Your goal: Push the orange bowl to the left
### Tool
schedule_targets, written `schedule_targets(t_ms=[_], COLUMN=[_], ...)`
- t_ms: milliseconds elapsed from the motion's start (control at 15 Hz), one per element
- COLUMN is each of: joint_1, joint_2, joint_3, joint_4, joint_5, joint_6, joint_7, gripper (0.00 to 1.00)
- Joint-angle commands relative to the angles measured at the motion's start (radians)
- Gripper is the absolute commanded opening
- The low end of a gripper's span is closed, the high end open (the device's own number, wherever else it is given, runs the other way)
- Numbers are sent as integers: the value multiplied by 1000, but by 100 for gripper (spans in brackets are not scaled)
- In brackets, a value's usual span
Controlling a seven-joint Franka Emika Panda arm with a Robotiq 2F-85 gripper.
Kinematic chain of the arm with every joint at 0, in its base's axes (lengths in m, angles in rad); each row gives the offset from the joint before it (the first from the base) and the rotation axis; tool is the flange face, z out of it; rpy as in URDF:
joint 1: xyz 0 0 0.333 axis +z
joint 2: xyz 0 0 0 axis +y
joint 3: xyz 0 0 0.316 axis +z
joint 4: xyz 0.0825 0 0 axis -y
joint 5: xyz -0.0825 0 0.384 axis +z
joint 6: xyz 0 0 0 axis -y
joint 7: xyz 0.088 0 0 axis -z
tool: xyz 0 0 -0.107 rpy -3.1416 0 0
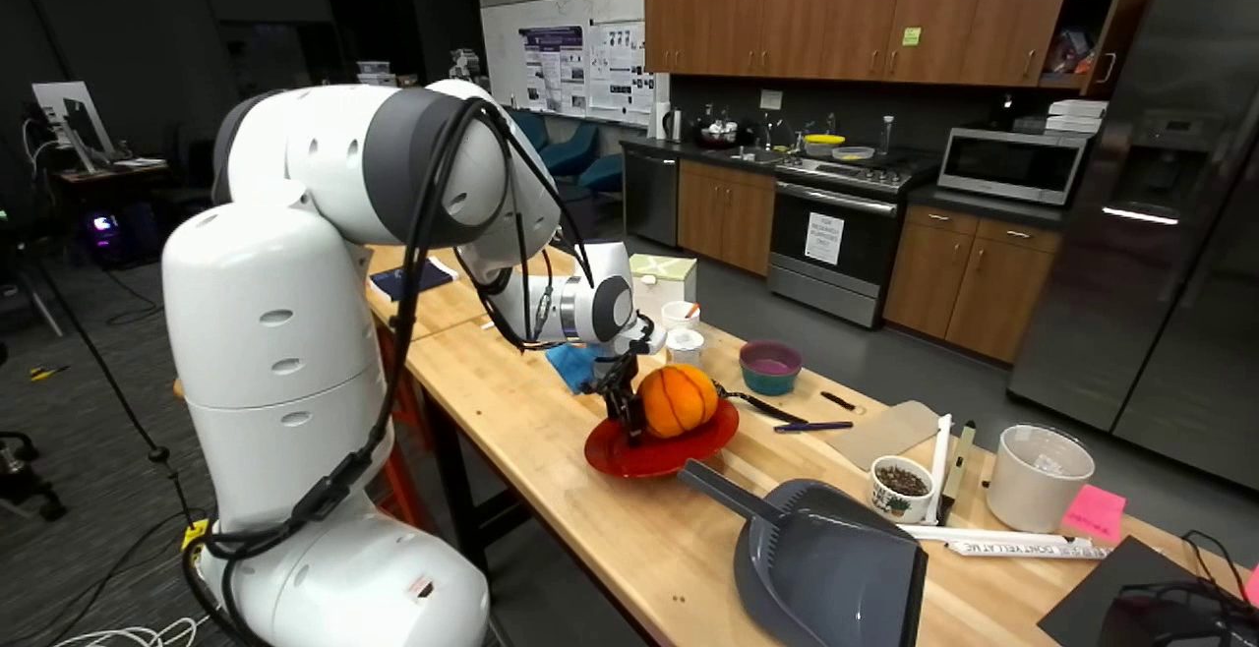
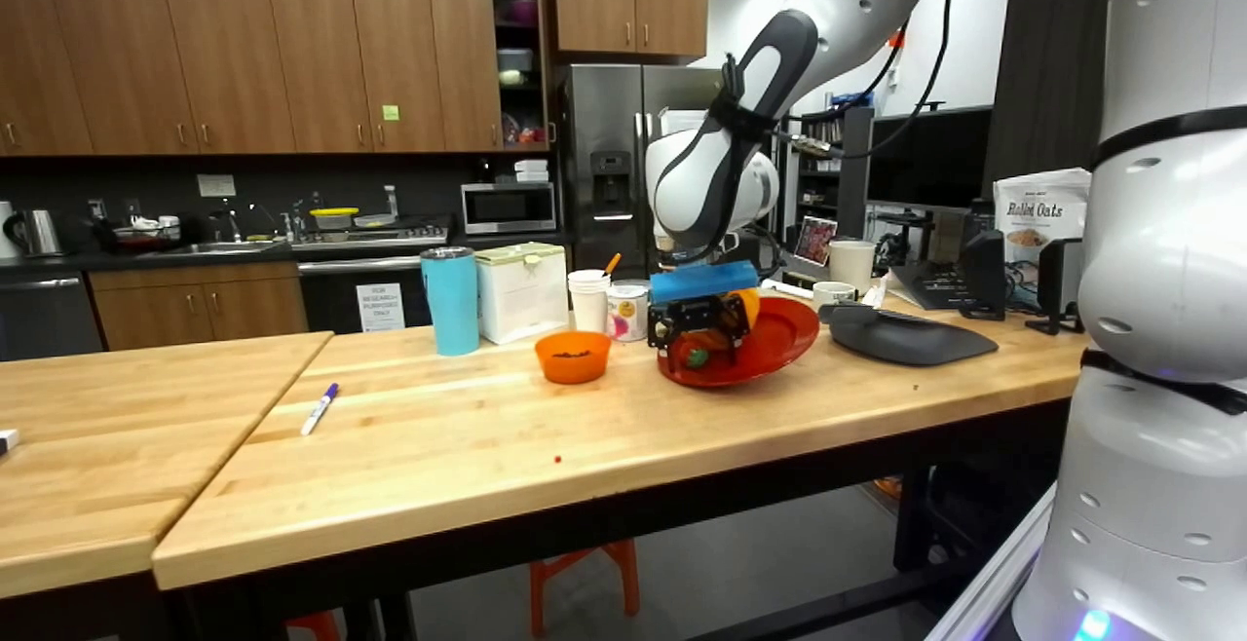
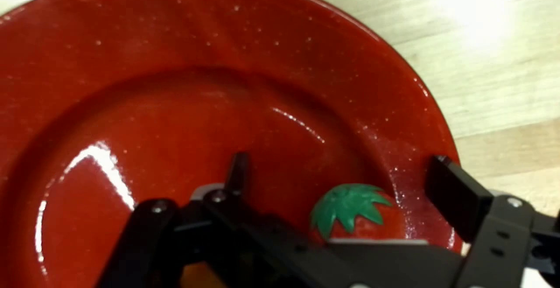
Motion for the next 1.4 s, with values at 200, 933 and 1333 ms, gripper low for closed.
schedule_targets(t_ms=[200,933,1333], joint_1=[-14,20,22], joint_2=[-7,2,-3], joint_3=[-52,-33,-48], joint_4=[11,24,4], joint_5=[0,0,-43], joint_6=[15,7,108], joint_7=[13,45,183], gripper=[100,100,100])
